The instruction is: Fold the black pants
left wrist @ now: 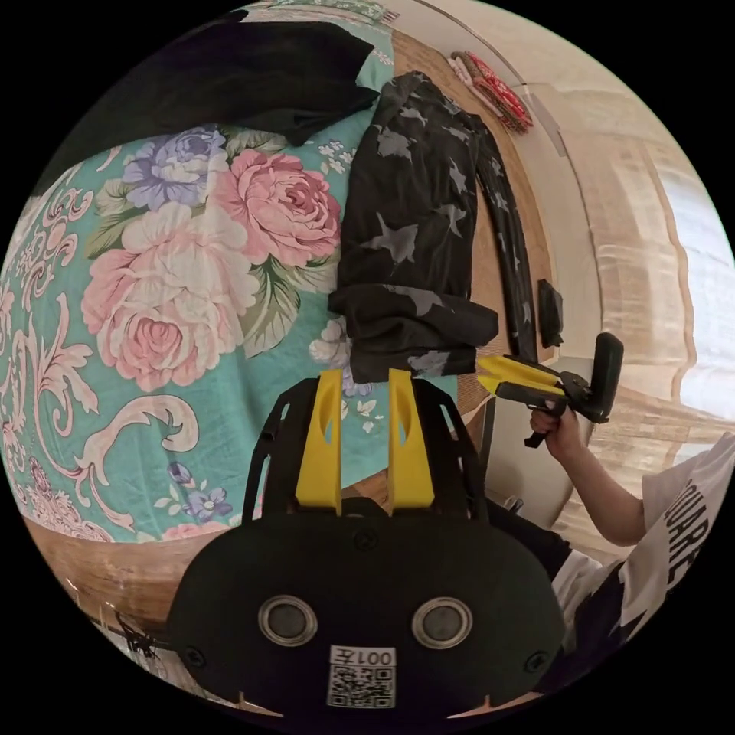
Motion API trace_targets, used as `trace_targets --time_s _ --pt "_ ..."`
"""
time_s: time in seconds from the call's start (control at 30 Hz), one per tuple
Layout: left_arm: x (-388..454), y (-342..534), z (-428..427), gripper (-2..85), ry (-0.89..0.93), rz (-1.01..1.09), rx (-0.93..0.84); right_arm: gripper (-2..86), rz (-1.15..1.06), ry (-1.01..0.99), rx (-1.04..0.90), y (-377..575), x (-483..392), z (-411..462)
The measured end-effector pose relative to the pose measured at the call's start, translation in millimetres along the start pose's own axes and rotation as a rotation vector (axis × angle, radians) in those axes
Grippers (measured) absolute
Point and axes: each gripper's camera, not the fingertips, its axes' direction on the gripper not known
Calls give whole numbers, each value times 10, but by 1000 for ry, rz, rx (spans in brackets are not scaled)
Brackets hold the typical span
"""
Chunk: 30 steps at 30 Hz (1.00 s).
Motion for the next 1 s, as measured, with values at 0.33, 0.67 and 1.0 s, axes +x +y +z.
trace_targets --time_s 0.33,0.67,1.0 --pt "804 -265 18 -7 -141 268 -205 19 25 -39 -51 10 -270 -199" --pt "968 -434 72 -10 -45 57 -285 13 -4 -65 -224 248 -568 -82" --pt "1540 -960 -172 -13 -259 51 -373 12 54 15 -177 213 -414 -833"
